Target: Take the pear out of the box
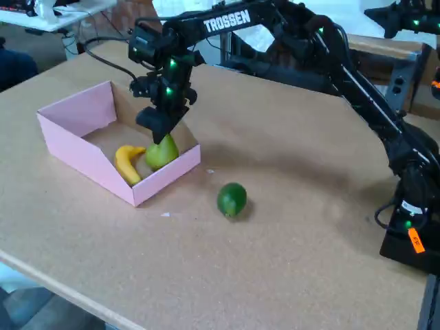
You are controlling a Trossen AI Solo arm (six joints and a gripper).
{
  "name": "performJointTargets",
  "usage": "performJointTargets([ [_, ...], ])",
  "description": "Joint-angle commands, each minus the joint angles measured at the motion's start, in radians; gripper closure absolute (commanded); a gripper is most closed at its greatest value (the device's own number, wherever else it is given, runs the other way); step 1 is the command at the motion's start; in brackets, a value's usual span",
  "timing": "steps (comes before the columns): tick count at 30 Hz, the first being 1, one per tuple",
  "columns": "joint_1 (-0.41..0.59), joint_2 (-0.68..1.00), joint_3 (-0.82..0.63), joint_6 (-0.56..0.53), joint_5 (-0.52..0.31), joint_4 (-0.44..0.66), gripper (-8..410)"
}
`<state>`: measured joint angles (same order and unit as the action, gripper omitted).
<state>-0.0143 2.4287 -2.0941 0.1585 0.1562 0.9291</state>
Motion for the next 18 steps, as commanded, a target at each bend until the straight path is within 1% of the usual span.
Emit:
performJointTargets([
  [1, 0.000, 0.000, 0.001, 0.002, 0.002, 0.002, 178],
  [4, 0.000, 0.000, 0.001, 0.002, 0.002, 0.003, 187],
  [7, 0.000, 0.000, 0.001, 0.002, 0.002, 0.004, 204],
  [15, 0.000, 0.000, 0.001, 0.001, 0.001, 0.005, 292],
  [18, 0.000, 0.000, 0.001, 0.001, 0.001, 0.005, 306],
])
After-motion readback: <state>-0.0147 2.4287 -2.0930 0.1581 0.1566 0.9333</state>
